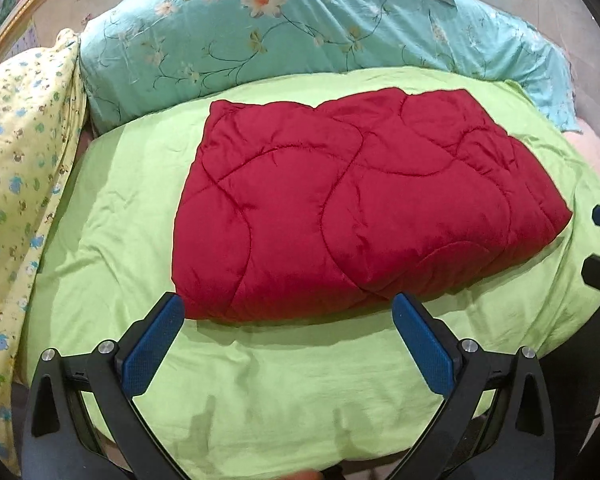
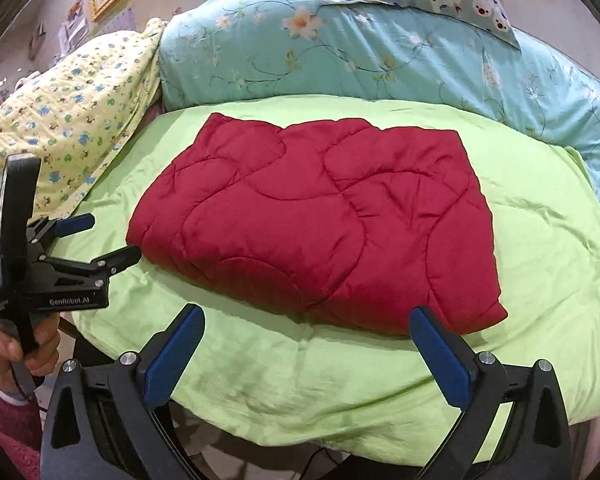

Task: Fold large clothes

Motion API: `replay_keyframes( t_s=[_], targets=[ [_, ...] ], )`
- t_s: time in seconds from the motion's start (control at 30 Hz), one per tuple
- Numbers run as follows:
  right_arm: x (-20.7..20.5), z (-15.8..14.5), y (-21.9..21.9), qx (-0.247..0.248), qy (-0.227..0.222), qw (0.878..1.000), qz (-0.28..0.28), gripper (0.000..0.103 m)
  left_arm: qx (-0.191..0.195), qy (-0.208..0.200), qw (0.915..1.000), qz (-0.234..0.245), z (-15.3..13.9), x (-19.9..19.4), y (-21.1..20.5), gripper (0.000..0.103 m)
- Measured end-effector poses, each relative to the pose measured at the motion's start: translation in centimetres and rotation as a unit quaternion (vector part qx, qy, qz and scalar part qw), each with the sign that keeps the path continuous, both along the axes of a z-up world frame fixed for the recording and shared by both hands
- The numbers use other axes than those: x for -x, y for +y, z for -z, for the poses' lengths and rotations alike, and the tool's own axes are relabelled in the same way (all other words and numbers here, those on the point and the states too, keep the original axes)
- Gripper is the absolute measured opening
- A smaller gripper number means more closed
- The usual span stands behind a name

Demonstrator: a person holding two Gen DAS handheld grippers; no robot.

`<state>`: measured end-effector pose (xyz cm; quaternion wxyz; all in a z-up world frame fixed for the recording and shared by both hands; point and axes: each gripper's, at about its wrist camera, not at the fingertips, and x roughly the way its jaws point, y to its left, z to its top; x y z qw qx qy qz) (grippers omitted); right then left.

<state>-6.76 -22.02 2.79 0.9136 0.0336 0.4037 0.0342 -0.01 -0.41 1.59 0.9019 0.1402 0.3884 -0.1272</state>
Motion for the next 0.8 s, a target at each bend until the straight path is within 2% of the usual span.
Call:
replay_keyframes(
  t_s=[0.17,0.4,0.8],
  targets=[
    [-1.3,1.6,-0.9,-0.013,0.027,0.999,0.016,0.103,-0.026,0.015,0.9995,-0.012,1.2,-0.9,-0.5,0.103],
    [-2.9,3.0,-1.7,-0.029,0.049,0.998,0.028,0.103,-0.029,0.032,0.9987,-0.026,1.9,-2.5,-0.8,0.103],
    [-5.4,2.4,-1.3,-0.005,0.057,0.998,0.017,0.103,-0.049,0.022,0.9982,-0.027,1.5,-4.5,-1.7,0.103]
  ],
)
